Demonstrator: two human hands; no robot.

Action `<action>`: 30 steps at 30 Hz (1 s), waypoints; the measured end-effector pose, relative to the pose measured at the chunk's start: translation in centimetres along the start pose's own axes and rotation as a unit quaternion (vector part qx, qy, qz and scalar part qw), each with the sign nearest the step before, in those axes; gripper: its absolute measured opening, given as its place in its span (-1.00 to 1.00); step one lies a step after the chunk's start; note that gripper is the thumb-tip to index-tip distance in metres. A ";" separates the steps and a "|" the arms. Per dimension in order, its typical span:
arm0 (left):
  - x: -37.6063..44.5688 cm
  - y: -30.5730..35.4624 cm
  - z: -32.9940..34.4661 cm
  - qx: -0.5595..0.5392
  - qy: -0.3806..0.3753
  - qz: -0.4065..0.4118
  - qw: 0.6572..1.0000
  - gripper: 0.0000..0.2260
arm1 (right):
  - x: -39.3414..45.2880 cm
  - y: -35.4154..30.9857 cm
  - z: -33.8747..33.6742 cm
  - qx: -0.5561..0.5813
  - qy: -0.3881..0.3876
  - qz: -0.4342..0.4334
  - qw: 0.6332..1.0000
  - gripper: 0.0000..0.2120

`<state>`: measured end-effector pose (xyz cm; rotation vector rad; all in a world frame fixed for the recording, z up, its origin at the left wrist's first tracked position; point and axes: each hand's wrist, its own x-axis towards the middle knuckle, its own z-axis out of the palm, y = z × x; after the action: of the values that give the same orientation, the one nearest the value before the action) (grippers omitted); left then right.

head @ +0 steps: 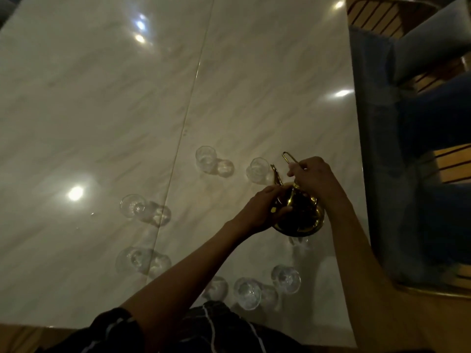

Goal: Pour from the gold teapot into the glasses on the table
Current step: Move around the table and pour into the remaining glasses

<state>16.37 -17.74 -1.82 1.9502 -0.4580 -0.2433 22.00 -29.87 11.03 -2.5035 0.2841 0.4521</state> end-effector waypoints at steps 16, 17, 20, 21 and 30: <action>0.5 0.7 0.3 -0.023 0.010 0.003 1.000 -0.54 | 0.7 0.0 -1.0 -0.011 -0.019 0.006 1.000 -0.69; 0.6 0.8 0.3 -0.023 0.011 0.005 1.000 -0.53 | 0.6 0.0 -1.2 -0.013 -0.017 0.003 1.000 -0.69; 0.5 1.4 0.5 -0.021 0.017 0.010 1.000 -0.52 | 0.5 -0.1 -1.6 -0.022 -0.015 -0.001 1.000 -0.69; 0.6 1.5 0.5 -0.021 0.020 0.012 1.000 -0.52 | 0.4 -0.2 -1.8 -0.023 -0.017 -0.001 1.000 -0.68; 0.7 2.8 0.1 -0.019 0.035 0.023 0.999 -0.52 | 0.1 -1.1 -3.0 -0.038 -0.024 -0.004 0.999 -0.68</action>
<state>16.35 -19.10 0.69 1.9017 -0.4494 -0.1528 23.21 -30.74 13.84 -2.5629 0.2419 0.5285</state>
